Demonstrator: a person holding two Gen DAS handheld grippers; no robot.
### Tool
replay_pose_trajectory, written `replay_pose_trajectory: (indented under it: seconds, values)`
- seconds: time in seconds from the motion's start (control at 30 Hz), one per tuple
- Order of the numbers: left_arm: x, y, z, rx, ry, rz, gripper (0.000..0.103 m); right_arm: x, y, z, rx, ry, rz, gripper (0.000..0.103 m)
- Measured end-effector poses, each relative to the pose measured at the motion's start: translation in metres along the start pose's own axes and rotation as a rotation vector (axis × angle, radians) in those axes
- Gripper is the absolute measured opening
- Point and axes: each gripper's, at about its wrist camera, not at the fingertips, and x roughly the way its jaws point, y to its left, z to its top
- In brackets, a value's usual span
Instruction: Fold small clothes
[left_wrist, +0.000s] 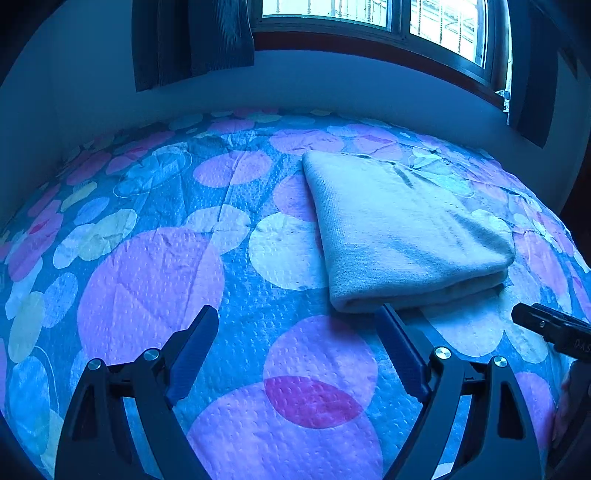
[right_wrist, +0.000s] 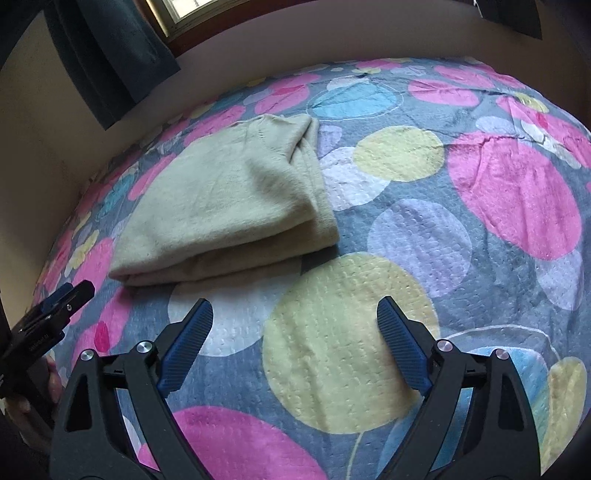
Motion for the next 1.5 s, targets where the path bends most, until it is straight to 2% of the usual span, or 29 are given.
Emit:
replay_pose_trajectory:
  seconds: [0.27,0.53,1.5]
  values:
    - [-0.006,-0.005,-0.003,-0.004,-0.005,0.004,0.086,-0.004,0.014,-0.003,-0.034,0.0,0.01,0.09]
    - [-0.009,-0.007,-0.007,0.005,-0.013,-0.015,0.086,-0.006,0.016,-0.003,-0.034,-0.003,0.02,0.09]
    - [-0.01,-0.003,-0.008,-0.036,-0.011,-0.01,0.086,-0.011,0.021,-0.002,-0.042,-0.02,0.018,0.09]
